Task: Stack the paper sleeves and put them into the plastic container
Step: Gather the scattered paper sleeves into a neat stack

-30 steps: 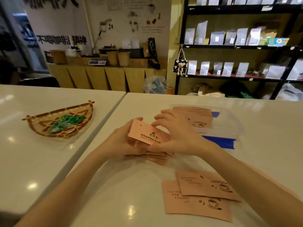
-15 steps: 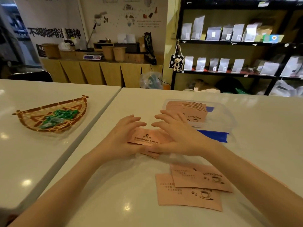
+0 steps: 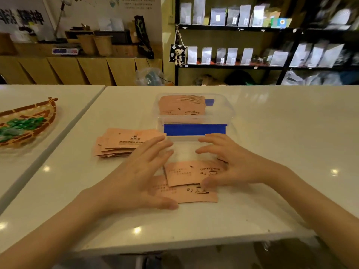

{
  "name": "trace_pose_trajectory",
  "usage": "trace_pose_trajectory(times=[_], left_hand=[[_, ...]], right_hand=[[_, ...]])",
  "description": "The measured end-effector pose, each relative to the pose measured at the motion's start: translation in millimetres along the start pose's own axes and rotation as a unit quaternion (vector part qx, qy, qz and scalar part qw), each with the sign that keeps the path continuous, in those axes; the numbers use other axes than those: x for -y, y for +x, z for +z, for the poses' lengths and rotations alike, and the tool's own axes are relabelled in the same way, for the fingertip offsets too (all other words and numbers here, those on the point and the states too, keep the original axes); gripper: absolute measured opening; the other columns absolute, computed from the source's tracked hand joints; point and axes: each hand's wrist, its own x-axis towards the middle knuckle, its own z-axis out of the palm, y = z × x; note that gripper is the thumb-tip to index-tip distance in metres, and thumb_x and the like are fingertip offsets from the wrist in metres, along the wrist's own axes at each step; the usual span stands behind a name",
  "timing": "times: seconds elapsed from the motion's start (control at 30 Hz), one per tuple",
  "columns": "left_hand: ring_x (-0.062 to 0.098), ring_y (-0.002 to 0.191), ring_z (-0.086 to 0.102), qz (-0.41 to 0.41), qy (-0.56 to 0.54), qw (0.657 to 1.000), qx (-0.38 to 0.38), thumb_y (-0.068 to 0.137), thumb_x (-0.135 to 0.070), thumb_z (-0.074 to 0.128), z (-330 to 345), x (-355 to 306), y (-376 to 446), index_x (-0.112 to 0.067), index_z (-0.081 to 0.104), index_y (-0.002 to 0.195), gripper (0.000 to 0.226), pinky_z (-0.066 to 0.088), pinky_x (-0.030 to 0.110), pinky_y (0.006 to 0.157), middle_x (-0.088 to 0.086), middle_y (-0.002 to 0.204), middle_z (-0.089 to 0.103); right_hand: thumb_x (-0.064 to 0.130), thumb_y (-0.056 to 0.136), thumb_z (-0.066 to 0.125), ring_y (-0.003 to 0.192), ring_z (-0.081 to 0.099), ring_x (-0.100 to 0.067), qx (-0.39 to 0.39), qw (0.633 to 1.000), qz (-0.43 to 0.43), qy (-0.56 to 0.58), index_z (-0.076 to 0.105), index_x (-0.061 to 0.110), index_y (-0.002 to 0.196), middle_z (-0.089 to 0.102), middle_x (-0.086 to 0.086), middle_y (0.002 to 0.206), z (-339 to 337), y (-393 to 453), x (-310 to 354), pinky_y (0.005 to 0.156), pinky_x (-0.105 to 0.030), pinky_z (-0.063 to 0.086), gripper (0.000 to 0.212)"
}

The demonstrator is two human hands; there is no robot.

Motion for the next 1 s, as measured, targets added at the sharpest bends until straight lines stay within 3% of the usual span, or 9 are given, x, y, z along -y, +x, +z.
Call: trace_pose_trajectory(times=[0.07,0.13,0.23,0.4,0.53,0.8,0.93,1.0], left_hand=[[-0.010,0.126,-0.029,0.033,0.052,0.998,-0.027,0.056,-0.082,0.044,0.3,-2.0,-1.0,-0.036,0.025,0.135,0.093,-0.026,0.013,0.101,-0.022,0.147,-0.004],[-0.004,0.133,-0.020,0.043,0.072,0.996,-0.030,0.057,-0.083,0.043,-1.0,-4.2,-1.5,-0.032,0.043,0.128,0.087,-0.025,0.022,0.106,-0.015,0.150,0.011],[0.001,0.136,-0.009,0.041,0.083,0.995,-0.043,0.056,-0.084,0.041,-2.5,-5.0,-2.2,-0.029,0.055,0.119,0.085,-0.018,0.031,0.110,-0.010,0.148,0.023],[0.003,0.135,0.005,0.023,0.089,0.994,-0.065,0.055,-0.084,0.041,-0.8,-1.2,-5.6,-0.023,0.068,0.101,0.080,-0.015,0.028,0.110,-0.006,0.140,0.041],[-0.001,0.133,0.007,0.027,0.072,0.995,-0.067,0.057,-0.079,0.047,0.8,0.9,-5.0,-0.026,0.069,0.098,0.071,-0.010,0.032,0.112,-0.010,0.136,0.045],[-0.007,0.130,0.011,0.044,0.029,0.989,-0.137,0.060,-0.068,0.057,-9.5,12.1,-3.8,-0.032,0.058,0.112,0.063,-0.012,0.020,0.111,-0.020,0.130,0.041],[0.003,0.131,0.021,0.022,0.021,0.983,-0.181,0.060,-0.070,0.054,-25.0,29.2,-9.5,-0.026,0.058,0.112,0.069,0.009,0.042,0.113,-0.013,0.130,0.042],[0.007,0.132,0.022,0.002,0.016,0.979,-0.202,0.060,-0.071,0.051,-36.4,40.4,-12.5,-0.026,0.057,0.111,0.068,0.018,0.039,0.110,-0.013,0.131,0.040]], right_hand=[[0.062,0.061,0.066,0.136,0.000,0.002,-0.009,1.000,0.000,-0.016,0.039,0.037,0.130,0.013,0.020,0.150,5.7,-1.0,-1.6,0.113,-0.031,0.010,0.078],[0.062,0.062,0.064,0.135,0.000,0.003,-0.014,0.999,-0.007,-0.035,0.039,0.037,0.130,0.014,0.020,0.150,10.1,0.0,-2.6,0.109,-0.025,0.007,0.076],[0.063,0.063,0.063,0.135,0.004,0.003,-0.027,0.999,-0.020,-0.032,0.044,0.038,0.126,0.021,0.019,0.148,14.0,1.5,-3.5,0.109,-0.026,0.009,0.070],[0.056,0.064,0.067,0.133,0.012,0.000,-0.040,0.999,-0.027,-0.008,0.054,0.036,0.115,0.031,0.018,0.143,10.5,0.7,-3.8,0.109,-0.025,0.015,0.057],[0.053,0.062,0.071,0.131,0.017,-0.001,-0.056,0.998,-0.028,0.007,0.055,0.033,0.111,0.037,0.016,0.138,6.1,1.5,-7.0,0.111,-0.028,0.021,0.055],[0.047,0.062,0.072,0.115,0.029,0.005,-0.150,0.986,-0.033,0.071,0.054,0.033,0.111,0.041,0.023,0.119,-15.0,11.1,0.9,0.092,-0.013,0.031,0.054],[0.048,0.064,0.068,0.096,0.040,0.009,-0.216,0.967,-0.034,0.127,0.050,0.046,0.100,0.037,0.036,0.098,-20.9,26.8,11.5,0.080,-0.013,0.036,0.041],[0.043,0.068,0.069,0.093,0.040,0.008,-0.227,0.961,-0.046,0.151,0.045,0.052,0.091,0.035,0.038,0.093,-22.4,35.5,20.8,0.080,-0.016,0.037,0.034]])
